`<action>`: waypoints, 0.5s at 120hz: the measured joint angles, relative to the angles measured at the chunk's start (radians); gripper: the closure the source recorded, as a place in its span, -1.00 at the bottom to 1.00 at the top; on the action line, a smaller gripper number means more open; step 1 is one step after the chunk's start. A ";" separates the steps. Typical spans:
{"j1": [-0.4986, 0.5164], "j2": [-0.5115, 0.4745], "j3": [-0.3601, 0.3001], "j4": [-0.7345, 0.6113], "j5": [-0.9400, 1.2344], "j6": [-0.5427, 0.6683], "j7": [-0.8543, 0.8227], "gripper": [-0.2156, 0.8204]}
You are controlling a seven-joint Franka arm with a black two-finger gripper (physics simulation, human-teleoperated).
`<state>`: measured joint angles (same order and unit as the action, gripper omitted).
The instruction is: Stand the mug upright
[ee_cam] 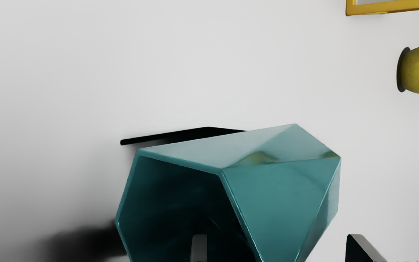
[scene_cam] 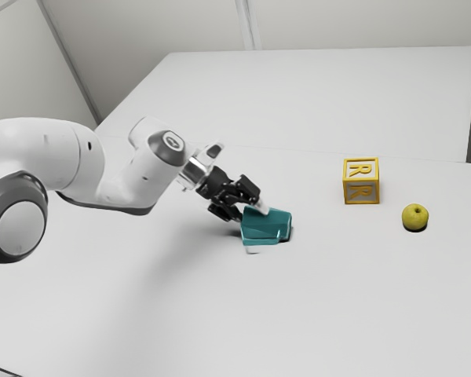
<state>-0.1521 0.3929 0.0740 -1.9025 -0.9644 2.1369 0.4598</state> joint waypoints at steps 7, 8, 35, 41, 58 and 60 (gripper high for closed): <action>-0.002 -0.001 -0.004 0.000 -0.001 0.003 0.003 0.02; -0.002 -0.002 -0.005 0.000 -0.001 0.003 0.003 0.04; -0.013 -0.015 -0.015 0.012 0.001 0.012 0.010 0.32; -0.016 -0.019 -0.021 0.014 0.002 0.014 0.010 0.35; -0.026 -0.026 -0.030 0.015 0.003 0.026 0.008 0.43; -0.027 -0.027 -0.030 0.016 0.004 0.027 0.007 0.46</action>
<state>-0.1789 0.3659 0.0436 -1.8867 -0.9608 2.1644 0.4668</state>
